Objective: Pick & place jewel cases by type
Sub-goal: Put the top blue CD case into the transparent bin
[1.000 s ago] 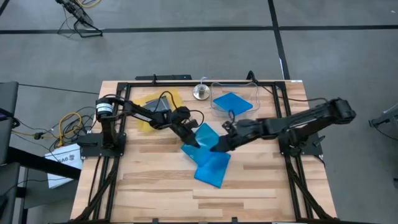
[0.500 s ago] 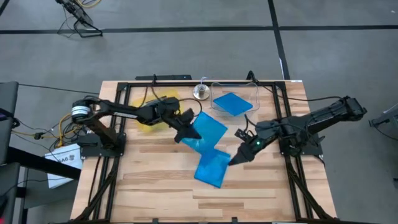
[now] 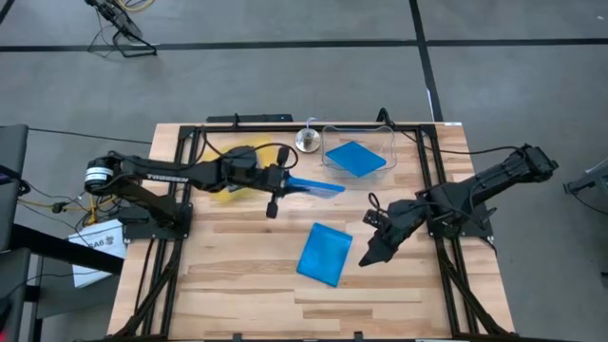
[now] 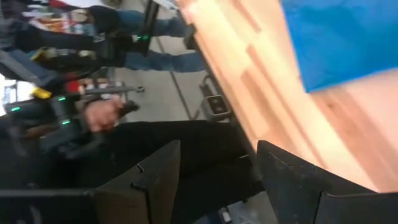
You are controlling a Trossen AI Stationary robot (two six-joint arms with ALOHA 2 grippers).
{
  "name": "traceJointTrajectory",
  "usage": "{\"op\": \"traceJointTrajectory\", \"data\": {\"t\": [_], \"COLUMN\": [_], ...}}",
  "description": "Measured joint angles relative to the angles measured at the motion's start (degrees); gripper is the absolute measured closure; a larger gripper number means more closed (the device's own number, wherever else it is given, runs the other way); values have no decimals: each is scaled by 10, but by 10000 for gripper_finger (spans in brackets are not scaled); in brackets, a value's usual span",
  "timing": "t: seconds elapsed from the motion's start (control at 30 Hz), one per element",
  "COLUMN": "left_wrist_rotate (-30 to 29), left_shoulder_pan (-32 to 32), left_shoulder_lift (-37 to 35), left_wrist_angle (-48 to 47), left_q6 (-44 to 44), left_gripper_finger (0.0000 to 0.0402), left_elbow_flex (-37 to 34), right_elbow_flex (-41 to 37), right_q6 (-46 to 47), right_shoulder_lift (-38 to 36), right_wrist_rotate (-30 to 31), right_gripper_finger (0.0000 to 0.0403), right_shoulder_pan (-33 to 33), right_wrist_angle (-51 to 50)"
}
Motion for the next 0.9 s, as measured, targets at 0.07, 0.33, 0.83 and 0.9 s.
{"op": "traceJointTrajectory", "data": {"t": [0.07, 0.33, 0.83, 0.9], "left_wrist_rotate": [-21, -220, -375, -400], "left_shoulder_pan": [0, -2, -3, -4], "left_shoulder_lift": [0, 7, 9, 9], "left_wrist_angle": [-23, -51, -59, -58], "left_q6": [47, 316, 337, 206], "left_gripper_finger": [401, 401, 401, 401], "left_elbow_flex": [20, 86, 104, 104], "right_elbow_flex": [0, 0, 0, 0], "right_q6": [0, -4, -5, -5], "right_shoulder_lift": [0, 0, 0, 0], "right_wrist_rotate": [16, 81, 109, 111], "right_gripper_finger": [198, 198, 198, 198], "right_shoulder_pan": [5, 20, 21, 21], "right_wrist_angle": [-14, -66, -80, -80]}}
